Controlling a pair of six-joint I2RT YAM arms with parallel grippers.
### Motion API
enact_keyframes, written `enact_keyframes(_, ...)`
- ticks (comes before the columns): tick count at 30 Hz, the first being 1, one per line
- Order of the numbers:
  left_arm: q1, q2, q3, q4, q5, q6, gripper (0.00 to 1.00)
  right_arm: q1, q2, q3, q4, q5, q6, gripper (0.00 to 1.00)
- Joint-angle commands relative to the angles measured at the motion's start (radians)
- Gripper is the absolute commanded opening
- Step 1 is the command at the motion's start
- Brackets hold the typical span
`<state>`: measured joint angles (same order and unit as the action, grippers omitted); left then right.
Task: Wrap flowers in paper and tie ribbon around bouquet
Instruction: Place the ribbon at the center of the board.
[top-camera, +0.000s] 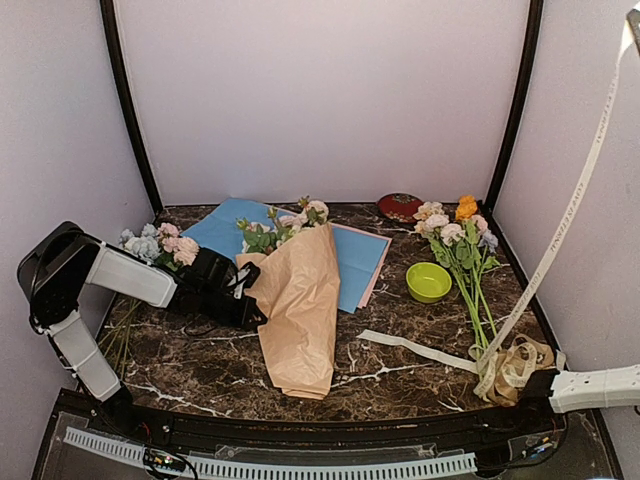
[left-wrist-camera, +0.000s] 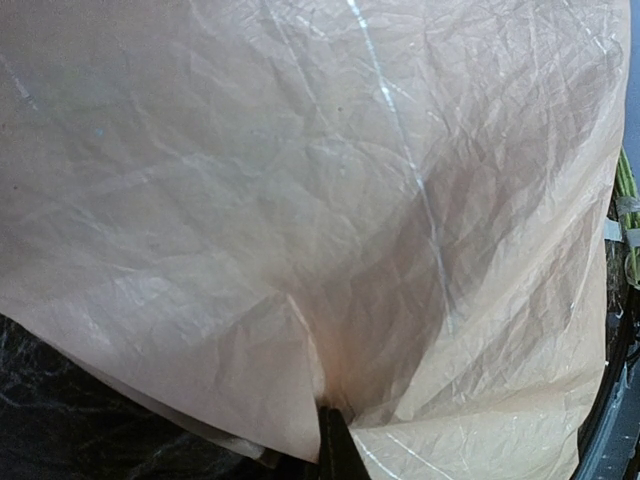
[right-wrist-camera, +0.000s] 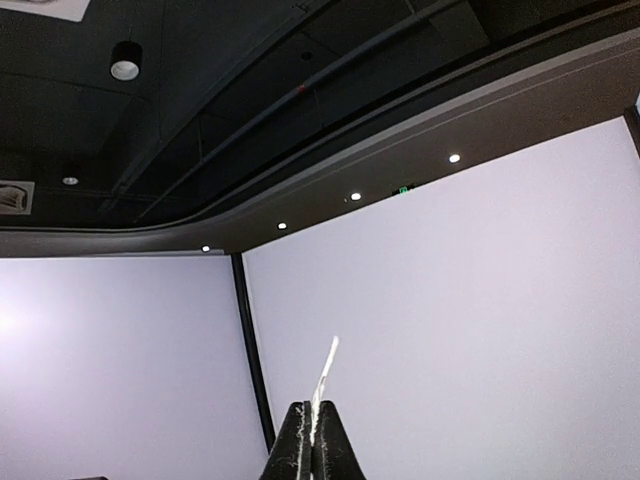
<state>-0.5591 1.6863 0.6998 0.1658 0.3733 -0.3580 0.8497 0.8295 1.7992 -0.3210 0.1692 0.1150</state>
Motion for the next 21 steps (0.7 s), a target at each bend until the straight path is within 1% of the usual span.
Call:
enact_keyframes(1,-0.002,-0.006,-0.010,-0.101,-0.029,0.017,0.00,-0.003,0.215,0.001,-0.098,-0.002,-0.024,0.00)
enact_keyframes(4,-0.001,-0.009,-0.016,-0.104,-0.034,0.020,0.00,-0.003,0.356,-0.029,-0.089,-0.174,0.025,0.00)
enact_keyframes(7,-0.002,-0.016,-0.028,-0.097,-0.044,0.020,0.00,0.013,0.497,-0.101,-0.006,-0.358,0.119,0.00)
enact_keyframes(8,-0.002,-0.015,-0.028,-0.098,-0.045,0.020,0.00,0.040,0.543,-0.124,0.024,-0.385,0.134,0.00)
enact_keyframes(9,-0.001,-0.015,-0.028,-0.100,-0.046,0.022,0.00,0.094,0.592,-0.138,0.044,-0.391,0.132,0.00)
enact_keyframes(11,-0.002,-0.017,-0.032,-0.101,-0.052,0.024,0.00,0.199,0.701,-0.116,0.016,-0.389,0.073,0.00)
enact_keyframes(13,-0.002,-0.017,-0.034,-0.097,-0.054,0.025,0.00,0.295,0.846,-0.043,-0.071,-0.406,-0.018,0.00)
enact_keyframes(15,-0.002,-0.010,-0.032,-0.092,-0.054,0.025,0.00,0.370,0.930,-0.018,-0.159,-0.449,-0.114,0.00)
enact_keyframes(17,-0.002,0.004,-0.024,-0.095,-0.048,0.026,0.00,0.434,0.971,-0.046,-0.191,-0.408,-0.172,0.01)
enact_keyframes(18,-0.002,0.009,-0.020,-0.095,-0.047,0.026,0.00,0.454,0.983,-0.068,-0.194,-0.379,-0.186,0.08)
enact_keyframes(19,-0.002,0.015,-0.017,-0.093,-0.043,0.027,0.00,0.463,0.992,-0.085,-0.191,-0.356,-0.182,0.22)
enact_keyframes(21,-0.002,0.022,-0.016,-0.087,-0.041,0.026,0.00,0.461,1.007,-0.116,-0.180,-0.273,-0.124,0.56)
